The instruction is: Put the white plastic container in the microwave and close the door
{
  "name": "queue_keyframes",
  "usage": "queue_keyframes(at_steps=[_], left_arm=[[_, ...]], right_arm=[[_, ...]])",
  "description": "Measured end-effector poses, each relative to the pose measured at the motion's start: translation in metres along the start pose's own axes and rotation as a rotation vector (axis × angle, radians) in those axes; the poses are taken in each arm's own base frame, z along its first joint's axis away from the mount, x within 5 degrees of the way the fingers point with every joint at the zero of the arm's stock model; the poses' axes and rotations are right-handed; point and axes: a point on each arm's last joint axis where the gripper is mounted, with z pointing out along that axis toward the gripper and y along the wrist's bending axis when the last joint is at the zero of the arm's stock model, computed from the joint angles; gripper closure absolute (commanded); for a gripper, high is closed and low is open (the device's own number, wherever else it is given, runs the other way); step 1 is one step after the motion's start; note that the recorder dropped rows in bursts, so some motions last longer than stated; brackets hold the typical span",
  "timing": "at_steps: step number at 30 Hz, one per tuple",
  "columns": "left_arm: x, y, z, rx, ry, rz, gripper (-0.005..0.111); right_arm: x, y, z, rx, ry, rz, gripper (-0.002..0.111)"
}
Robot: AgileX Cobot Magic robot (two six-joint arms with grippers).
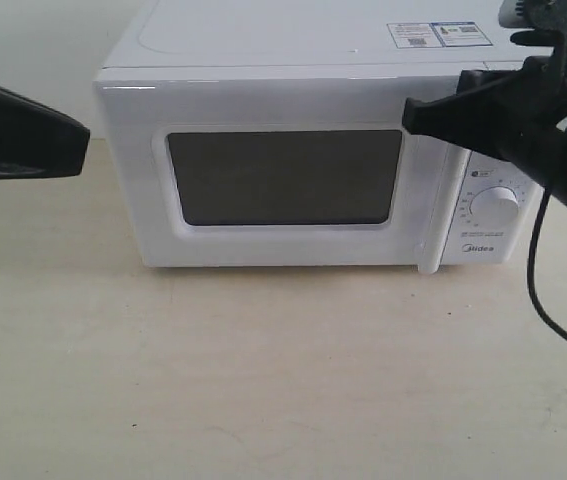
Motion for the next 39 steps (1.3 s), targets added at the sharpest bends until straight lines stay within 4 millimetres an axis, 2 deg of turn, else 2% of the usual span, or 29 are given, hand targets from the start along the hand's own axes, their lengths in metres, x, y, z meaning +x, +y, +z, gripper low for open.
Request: queue_keyframes(at_steps=[5, 14, 17, 20, 25, 32, 39], left_arm=[[0.000, 0.000, 0.000, 0.000, 0.000, 0.000, 0.102], [0.001, -0.006, -0.005, 0.039, -0.006, -0.022, 0.102], [0.001, -0.013, -0.018, 0.061, -0.060, -0.024, 0.102], [0.005, -0.026, -0.040, 0.094, -0.140, -0.021, 0.102], [0.026, -0.042, -0.070, 0.119, -0.241, -0.002, 0.102], [0.053, -0.049, -0.082, 0.135, -0.318, -0.012, 0.102], [0.059, -0.051, -0.085, 0.142, -0.341, -0.015, 0.102]], right_arm=[[-0.030, -0.008, -0.029, 0.017, -0.016, -0.015, 0.108], [-0.069, -0.006, -0.091, -0.183, -0.049, -0.037, 0.108], [-0.080, -0.006, -0.116, -0.261, -0.077, -0.063, 0.108], [-0.088, -0.007, -0.145, -0.350, -0.101, -0.077, 0.108], [-0.094, -0.009, -0.183, -0.462, -0.135, -0.090, 0.108], [-0.094, -0.010, -0.208, -0.539, -0.142, -0.072, 0.108], [-0.081, -0.008, -0.211, -0.574, -0.023, -0.139, 0.108]])
